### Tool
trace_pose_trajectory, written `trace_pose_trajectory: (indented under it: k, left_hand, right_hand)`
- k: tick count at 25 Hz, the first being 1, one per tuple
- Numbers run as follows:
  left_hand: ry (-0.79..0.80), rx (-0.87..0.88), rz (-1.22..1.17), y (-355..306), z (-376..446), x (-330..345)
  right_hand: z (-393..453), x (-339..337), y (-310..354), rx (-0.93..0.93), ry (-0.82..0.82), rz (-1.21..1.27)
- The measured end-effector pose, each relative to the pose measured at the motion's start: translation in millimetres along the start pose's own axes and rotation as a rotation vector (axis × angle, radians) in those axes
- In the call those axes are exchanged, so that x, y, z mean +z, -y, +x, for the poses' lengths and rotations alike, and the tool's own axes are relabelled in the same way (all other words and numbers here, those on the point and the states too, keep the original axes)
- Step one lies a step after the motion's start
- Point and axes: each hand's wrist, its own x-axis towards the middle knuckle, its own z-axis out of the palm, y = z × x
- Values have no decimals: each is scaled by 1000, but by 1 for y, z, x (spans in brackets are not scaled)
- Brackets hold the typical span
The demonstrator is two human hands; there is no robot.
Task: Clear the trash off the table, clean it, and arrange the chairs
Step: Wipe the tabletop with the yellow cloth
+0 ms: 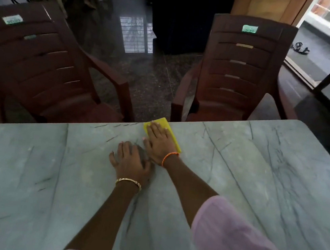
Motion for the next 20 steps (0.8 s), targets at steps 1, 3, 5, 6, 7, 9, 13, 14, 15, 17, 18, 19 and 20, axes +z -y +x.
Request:
trace_pose_trajectory:
  k: [1,3,5,6,7,9,13,14,15,17,18,19,20]
  left_hand:
    - [0,0,5,-11,1,3]
    - [18,26,13,-29,4,8]
    - [57,70,22,-58,7,17]
    - [77,98,26,-74,7,21]
    - [99,130,34,-91,8,27]
    - [156,210,60,-127,10,40]
    - [216,338,81,-195,17,70]
    - [220,358,83,-213,19,78]
    - [220,384,77,-232,21,85]
    - [266,450,61,-270,23,96]
    - [323,482,69,-286,23,100]
    - [382,506,83,-301,24,105]
    - [426,522,101,-311,25,105]
  right_hand:
    - [-1,-2,-8,-22,-3,7]
    - [-5,-7,-24,-30,-21,12]
    - [-10,-15,-54,10,-39,20]
    - [-15,-20,-71,41,-49,19]
    - [-19,-25,-90,72,-60,15]
    - [-26,-37,-130,137,-82,9]
    - [-44,-62,-210,263,-94,24]
    - [-50,-69,-235,296,-98,21]
    - [-55,-76,-262,327,-93,14]
    - [-65,-88,-308,364,-80,-11]
    - [-69,-93,-327,364,-83,-28]
    - [-72,-97,-346,363,-87,-35]
    - [-74,-103,-359,368,-89,-32]
